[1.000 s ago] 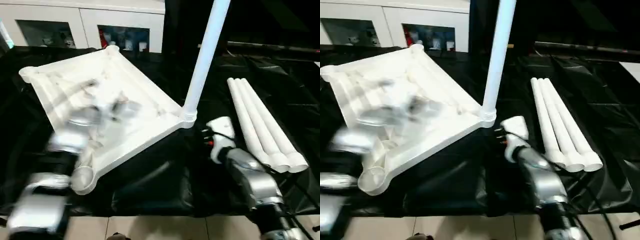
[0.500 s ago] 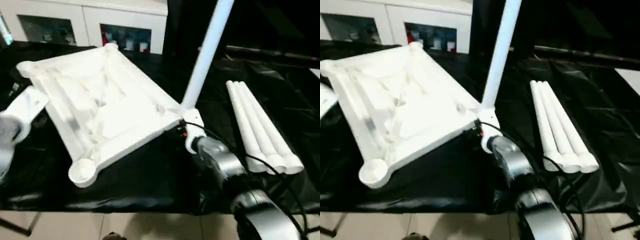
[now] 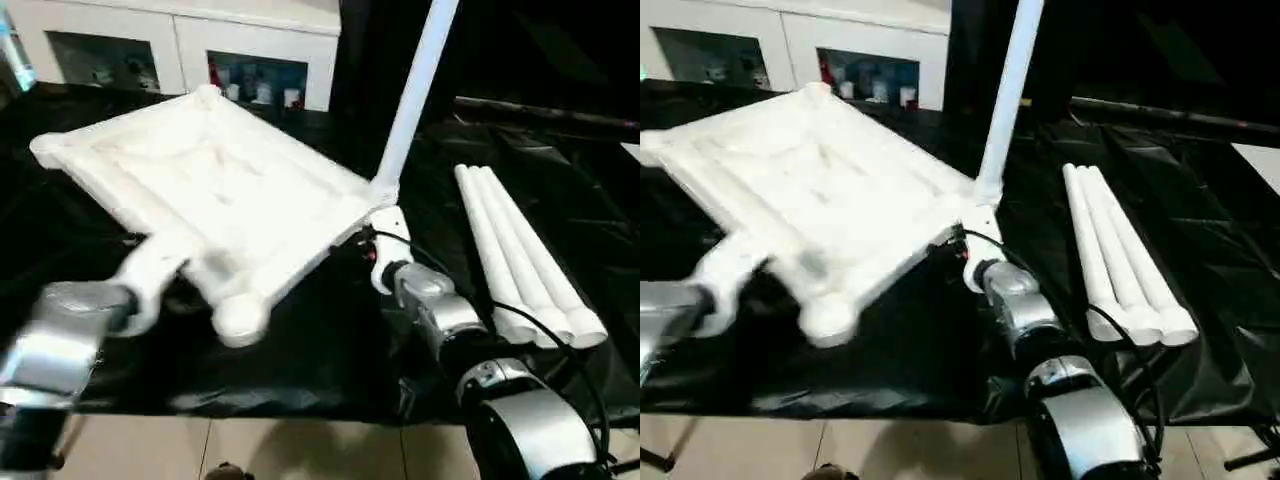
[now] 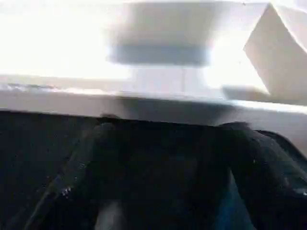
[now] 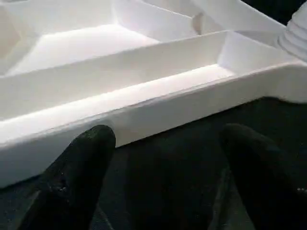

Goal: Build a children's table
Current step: Rotate table base

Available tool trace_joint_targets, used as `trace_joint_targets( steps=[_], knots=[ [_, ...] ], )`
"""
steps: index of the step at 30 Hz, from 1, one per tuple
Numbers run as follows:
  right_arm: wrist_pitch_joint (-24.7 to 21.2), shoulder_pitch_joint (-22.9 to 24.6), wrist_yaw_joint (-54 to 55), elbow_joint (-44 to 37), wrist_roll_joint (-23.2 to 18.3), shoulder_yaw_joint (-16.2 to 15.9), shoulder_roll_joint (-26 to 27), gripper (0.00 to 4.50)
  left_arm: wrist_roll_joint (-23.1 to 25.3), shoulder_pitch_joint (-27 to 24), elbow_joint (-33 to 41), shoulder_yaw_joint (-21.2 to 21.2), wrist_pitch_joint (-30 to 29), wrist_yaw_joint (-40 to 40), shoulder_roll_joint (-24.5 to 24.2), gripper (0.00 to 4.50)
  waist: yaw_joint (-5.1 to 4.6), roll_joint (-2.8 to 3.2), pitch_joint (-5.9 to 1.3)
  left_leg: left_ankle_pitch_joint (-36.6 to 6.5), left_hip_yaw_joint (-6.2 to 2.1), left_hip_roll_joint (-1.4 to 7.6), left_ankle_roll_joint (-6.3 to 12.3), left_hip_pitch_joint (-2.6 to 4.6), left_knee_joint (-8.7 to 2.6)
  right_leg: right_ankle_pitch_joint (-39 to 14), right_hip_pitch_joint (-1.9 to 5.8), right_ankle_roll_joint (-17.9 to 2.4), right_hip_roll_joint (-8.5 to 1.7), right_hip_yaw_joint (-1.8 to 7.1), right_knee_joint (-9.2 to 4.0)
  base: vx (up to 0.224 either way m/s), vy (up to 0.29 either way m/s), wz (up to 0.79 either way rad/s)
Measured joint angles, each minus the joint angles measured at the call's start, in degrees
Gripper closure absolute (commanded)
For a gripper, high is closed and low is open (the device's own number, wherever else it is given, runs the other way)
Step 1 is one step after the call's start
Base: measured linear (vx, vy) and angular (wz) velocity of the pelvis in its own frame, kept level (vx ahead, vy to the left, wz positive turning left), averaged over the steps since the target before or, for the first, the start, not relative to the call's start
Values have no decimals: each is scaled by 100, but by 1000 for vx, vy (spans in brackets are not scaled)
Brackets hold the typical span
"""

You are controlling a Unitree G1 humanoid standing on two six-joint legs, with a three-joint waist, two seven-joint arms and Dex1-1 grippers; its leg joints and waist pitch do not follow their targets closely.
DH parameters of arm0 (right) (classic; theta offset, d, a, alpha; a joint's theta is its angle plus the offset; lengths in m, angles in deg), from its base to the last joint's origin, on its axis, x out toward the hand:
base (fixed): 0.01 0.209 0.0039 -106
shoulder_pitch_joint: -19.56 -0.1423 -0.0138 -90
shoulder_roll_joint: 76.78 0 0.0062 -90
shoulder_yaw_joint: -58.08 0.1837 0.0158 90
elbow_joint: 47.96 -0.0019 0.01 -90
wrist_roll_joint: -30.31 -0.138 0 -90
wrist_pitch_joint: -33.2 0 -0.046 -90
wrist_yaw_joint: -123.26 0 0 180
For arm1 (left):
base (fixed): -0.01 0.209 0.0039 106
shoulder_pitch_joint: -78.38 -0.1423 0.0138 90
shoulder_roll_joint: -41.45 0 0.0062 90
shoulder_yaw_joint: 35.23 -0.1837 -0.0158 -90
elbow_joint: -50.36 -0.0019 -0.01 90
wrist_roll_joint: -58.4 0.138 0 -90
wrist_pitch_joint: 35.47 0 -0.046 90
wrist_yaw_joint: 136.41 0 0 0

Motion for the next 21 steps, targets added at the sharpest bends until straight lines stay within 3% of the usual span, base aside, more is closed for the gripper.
trace_joint_targets(
  steps=[6,10,12,13,16,21],
  knots=[
    [-769,823,158,-1423,30,25,-361,59,114,441,-952,-96,777,764,722,4,-42,78,29,7,-1,1,9,-6,1,3,2,7,1,2,-1,0,0,0],
    [-2094,1230,184,-2770,142,61,-835,59,239,753,-1358,-271,1166,1036,1123,4,-41,268,44,10,-2,-2,16,-10,6,12,6,18,2,6,-10,0,0,0],
    [-2522,1226,185,-3171,131,137,-1011,59,263,868,-1443,-361,1302,1045,1193,4,-41,331,37,14,-5,0,18,-8,3,14,4,21,3,4,-7,0,0,0],
    [-2773,1213,201,-3426,81,268,-1107,32,264,930,-1487,-402,1420,1039,1207,0,-47,362,37,14,-8,1,18,-6,3,13,4,22,6,3,-7,0,0,0],
    [-3182,972,491,-3526,-175,805,-1279,20,245,1018,-1558,-417,1711,1007,1209,0,-62,421,21,14,-7,1,17,-6,4,13,3,22,6,5,-6,0,0,0],
    [-3760,553,548,-3401,-71,881,-1760,9,130,1058,-1493,-476,1856,617,1171,0,-104,447,18,13,-6,1,18,-9,4,13,0,21,7,4,-8,0,0,0]
  ],
)
